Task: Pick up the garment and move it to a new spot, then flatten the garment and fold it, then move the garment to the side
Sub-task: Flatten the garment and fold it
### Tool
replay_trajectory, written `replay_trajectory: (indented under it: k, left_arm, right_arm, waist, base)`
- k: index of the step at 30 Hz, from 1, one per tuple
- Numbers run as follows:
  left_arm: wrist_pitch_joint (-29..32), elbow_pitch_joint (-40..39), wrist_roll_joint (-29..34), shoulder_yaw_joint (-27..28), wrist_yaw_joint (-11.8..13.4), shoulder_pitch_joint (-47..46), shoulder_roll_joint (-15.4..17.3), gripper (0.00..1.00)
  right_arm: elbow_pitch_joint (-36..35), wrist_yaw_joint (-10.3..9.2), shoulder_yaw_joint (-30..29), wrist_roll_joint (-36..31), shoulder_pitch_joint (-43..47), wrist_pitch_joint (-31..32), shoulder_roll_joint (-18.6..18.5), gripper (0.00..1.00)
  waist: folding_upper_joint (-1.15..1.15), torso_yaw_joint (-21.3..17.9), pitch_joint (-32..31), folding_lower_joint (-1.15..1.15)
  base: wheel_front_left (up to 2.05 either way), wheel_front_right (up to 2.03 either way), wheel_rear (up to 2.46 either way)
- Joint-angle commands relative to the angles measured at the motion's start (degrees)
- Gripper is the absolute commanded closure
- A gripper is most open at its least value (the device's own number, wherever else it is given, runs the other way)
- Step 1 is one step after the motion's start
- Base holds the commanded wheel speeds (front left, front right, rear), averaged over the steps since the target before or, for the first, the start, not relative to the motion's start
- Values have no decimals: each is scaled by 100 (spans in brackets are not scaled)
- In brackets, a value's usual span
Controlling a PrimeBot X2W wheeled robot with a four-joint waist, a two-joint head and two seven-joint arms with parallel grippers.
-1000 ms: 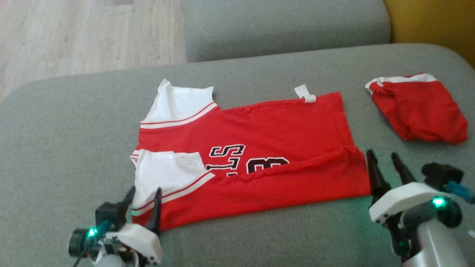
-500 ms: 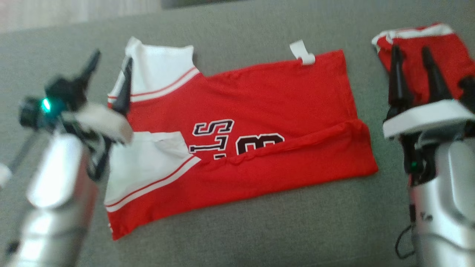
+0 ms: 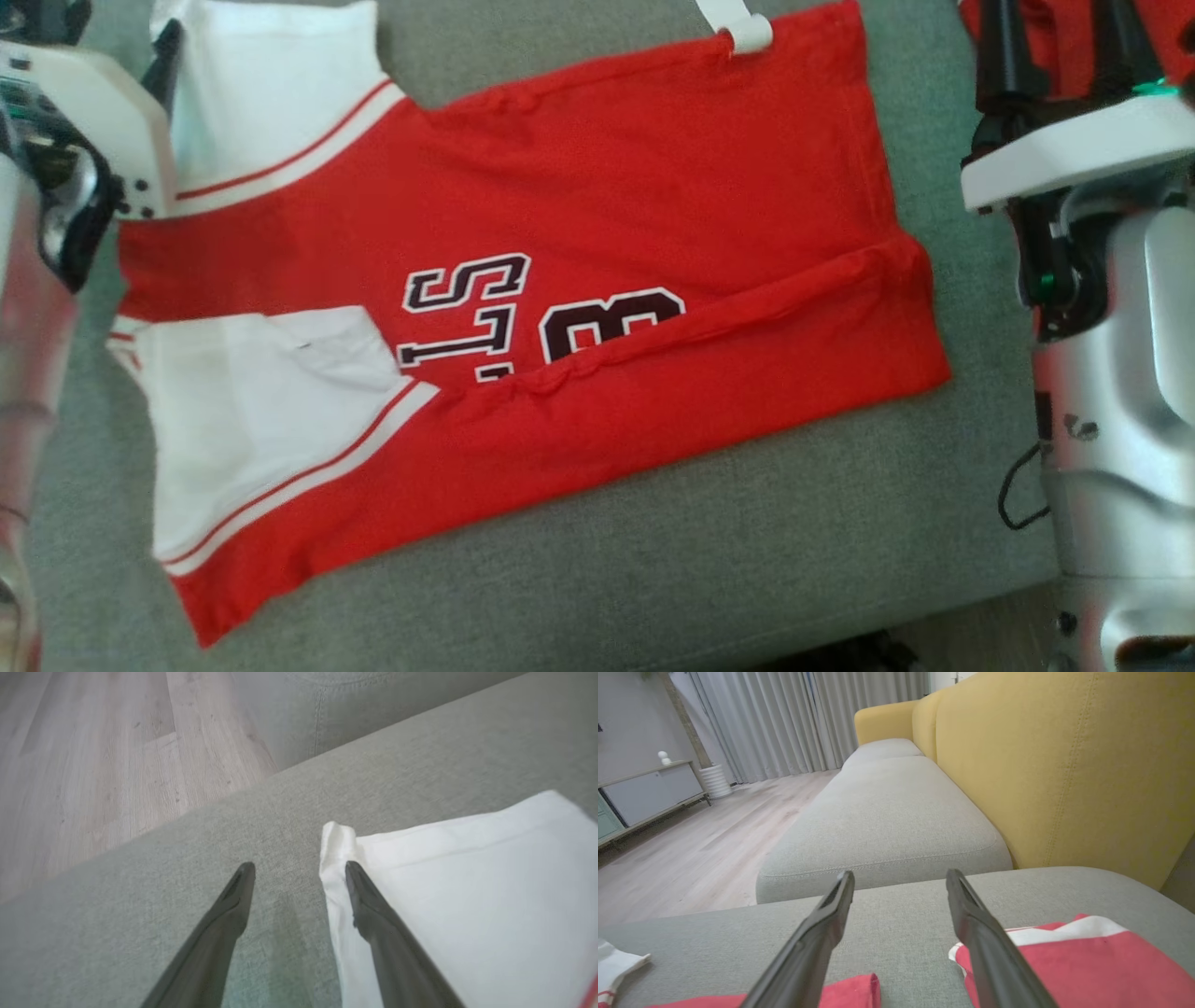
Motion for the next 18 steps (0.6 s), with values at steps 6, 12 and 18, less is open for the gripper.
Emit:
replay_trajectory:
  k: [6,12,18]
  left_arm:
    - [180,326,-362,-275,11,-633,519,0]
    - [137,509,-772,-612,11,-747,499,0]
    - [139,588,-1181,-938,10,-773,482,0]
  right_arm:
    - [-93,-5,215,71,-259,-143,-36,0]
    - [31,-5,230,50,-272,-199,-45,0]
    - [146,-5,204,27,-294,-213,-66,0]
  waist:
    - [0,-257,393,-2]
    - [0,-271,398,-2]
    - [0,-238,294,-2]
  base:
    - [0,0,0]
    - [0,0,0]
    - [0,0,0]
